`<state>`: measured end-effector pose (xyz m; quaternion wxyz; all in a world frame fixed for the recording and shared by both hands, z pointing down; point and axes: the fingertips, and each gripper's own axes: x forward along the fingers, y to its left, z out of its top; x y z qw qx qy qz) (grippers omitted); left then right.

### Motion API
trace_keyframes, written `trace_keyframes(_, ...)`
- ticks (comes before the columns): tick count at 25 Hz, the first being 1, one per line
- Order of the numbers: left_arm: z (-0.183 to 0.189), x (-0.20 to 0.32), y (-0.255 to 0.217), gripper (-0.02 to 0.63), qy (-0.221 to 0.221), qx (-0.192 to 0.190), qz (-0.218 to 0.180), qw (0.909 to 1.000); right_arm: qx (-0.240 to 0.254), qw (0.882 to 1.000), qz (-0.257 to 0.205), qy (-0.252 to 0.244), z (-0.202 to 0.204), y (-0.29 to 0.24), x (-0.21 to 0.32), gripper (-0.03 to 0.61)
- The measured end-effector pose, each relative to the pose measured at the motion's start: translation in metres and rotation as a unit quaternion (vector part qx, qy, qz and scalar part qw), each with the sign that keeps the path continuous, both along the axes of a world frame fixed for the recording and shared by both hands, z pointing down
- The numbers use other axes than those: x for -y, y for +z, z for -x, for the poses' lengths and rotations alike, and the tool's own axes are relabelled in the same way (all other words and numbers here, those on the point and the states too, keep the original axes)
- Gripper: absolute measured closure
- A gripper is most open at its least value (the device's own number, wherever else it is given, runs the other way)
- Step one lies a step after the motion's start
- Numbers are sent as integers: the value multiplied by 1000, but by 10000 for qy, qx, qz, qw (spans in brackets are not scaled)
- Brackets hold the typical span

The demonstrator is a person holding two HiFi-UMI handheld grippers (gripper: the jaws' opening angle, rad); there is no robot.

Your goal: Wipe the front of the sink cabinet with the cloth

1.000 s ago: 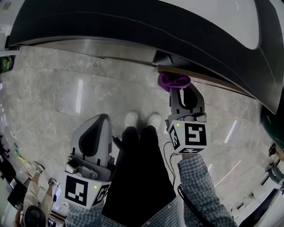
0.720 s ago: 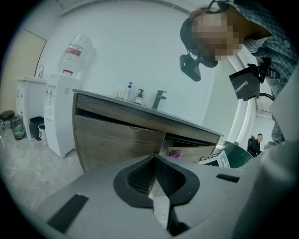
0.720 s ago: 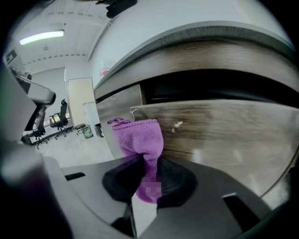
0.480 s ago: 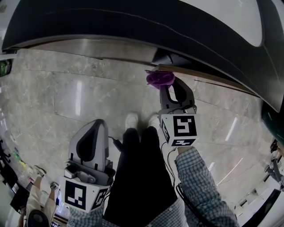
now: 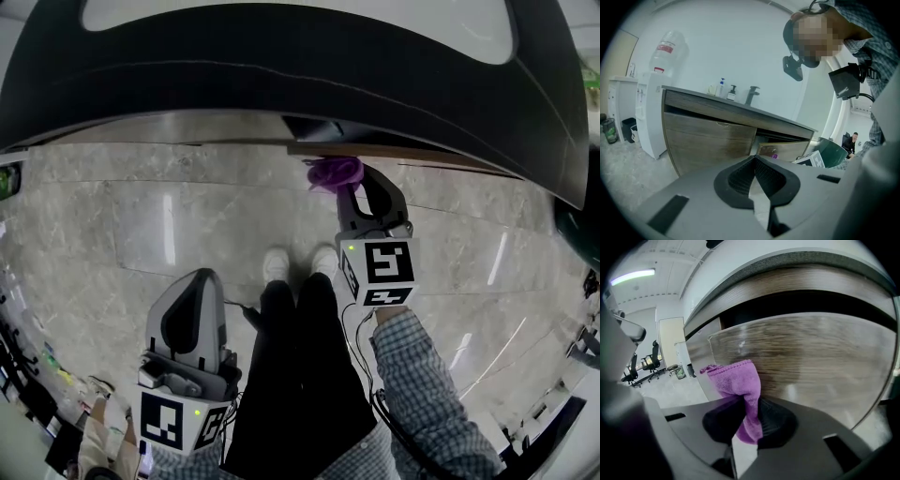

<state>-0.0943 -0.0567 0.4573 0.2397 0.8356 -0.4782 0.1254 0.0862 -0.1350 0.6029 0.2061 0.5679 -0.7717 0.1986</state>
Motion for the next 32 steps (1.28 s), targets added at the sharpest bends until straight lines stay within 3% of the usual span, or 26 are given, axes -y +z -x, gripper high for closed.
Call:
trace_keyframes(11,-52,0,-1,603,362,8,-44,9993,-132,9982,-40,575,-86,4,-11,503)
trace_keyframes(22,-81,-3,10,603,584,37,-40,9983,-396,9919,-78,1204,-172,13,-22,503)
trace_keyframes(28,-91,-7,15,603,665,28,4,9978,-341,9811,-20,1905,-227,24,-31,503)
trace_keyframes(32,-96,-8,17,603,710,25,11,9975,-550,9803,-44,1897,-247,28,-33,503)
